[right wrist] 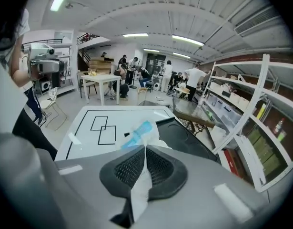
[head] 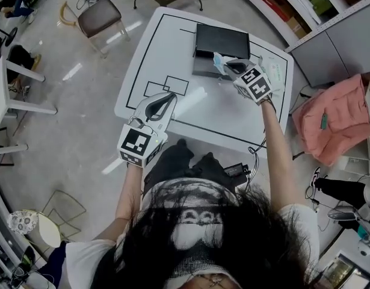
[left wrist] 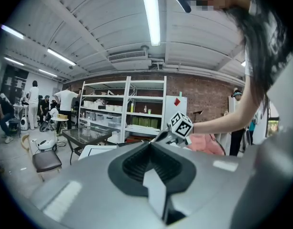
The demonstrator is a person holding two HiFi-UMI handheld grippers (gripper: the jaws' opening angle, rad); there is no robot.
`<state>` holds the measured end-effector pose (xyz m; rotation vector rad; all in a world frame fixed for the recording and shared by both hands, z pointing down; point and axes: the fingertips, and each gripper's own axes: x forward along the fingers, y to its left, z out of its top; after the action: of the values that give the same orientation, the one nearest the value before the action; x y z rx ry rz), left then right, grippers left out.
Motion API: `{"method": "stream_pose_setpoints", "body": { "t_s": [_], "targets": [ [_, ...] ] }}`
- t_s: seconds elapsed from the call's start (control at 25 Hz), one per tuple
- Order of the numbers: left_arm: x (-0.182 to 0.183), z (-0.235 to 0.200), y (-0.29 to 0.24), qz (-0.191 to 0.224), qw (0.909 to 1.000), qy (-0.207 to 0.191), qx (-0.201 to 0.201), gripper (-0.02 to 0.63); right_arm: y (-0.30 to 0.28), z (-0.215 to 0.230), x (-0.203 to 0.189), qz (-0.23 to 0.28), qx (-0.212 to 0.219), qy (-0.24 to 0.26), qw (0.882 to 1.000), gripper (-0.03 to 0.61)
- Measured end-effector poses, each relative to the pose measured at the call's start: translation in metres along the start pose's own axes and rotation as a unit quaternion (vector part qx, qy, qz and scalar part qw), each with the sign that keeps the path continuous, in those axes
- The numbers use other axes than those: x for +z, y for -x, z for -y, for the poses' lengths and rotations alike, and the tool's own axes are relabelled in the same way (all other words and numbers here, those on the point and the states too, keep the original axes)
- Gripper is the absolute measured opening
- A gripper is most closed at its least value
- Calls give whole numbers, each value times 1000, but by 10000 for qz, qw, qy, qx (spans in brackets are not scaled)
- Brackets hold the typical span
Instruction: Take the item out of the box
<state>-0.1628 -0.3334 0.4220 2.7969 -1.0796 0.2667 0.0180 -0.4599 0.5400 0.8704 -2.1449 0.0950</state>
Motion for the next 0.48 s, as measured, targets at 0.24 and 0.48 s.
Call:
{"method": "stream_pose_setpoints", "body": {
  "t_s": [0.24,0.48],
  "targets": [
    [-5,0,-10,-72,9999,45,-140,0,38,-21,15,501,-383,-42,9980,11],
    [-8,9,-22,-111,9996,72,-236,0,68,-47,7,794,-597,-469,9940,11]
  ]
}}
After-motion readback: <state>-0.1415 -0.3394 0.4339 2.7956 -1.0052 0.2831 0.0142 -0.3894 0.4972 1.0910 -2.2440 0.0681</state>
